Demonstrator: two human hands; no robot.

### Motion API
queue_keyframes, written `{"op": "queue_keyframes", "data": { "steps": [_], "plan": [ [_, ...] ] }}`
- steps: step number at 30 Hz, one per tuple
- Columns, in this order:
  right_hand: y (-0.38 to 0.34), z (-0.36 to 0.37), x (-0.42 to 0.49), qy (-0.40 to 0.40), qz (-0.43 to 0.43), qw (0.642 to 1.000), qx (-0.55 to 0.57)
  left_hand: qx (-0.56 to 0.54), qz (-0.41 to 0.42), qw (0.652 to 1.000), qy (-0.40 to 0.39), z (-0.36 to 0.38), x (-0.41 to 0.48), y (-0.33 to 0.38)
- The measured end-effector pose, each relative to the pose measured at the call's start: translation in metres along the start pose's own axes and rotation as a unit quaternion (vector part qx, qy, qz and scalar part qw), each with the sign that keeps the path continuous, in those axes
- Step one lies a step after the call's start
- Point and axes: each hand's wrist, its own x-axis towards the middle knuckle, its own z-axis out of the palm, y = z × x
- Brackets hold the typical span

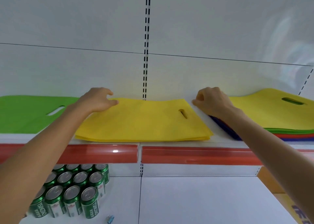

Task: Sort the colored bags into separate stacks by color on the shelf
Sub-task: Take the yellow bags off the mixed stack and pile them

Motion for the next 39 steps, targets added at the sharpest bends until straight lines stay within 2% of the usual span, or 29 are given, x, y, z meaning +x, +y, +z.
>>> {"op": "queue_keyframes", "data": {
  "steps": [3,10,19,24,30,39],
  "plan": [
    [0.026,-0.018,0.008,0.036,0.009,0.999,-0.001,-0.034,0.038,0.998,0.036,-0.006,-0.005,0.034],
    [0.108,-0.051,0.024,0.064,0.030,0.997,-0.012,-0.075,0.112,0.991,0.007,0.017,-0.010,0.134],
    [0.254,-0.086,0.018,0.047,0.084,0.994,-0.049,-0.074,0.199,0.976,-0.041,0.093,-0.020,0.286],
    [0.297,-0.089,0.019,0.027,0.100,0.993,-0.060,0.001,0.171,0.983,-0.072,0.125,-0.014,0.322],
    [0.318,-0.087,0.026,0.005,0.084,0.993,-0.081,0.083,0.116,0.977,-0.158,0.148,-0.017,0.340],
    [0.319,-0.079,0.030,0.012,0.063,0.993,-0.101,0.097,0.085,0.984,-0.120,0.149,-0.023,0.343]
  ]
}}
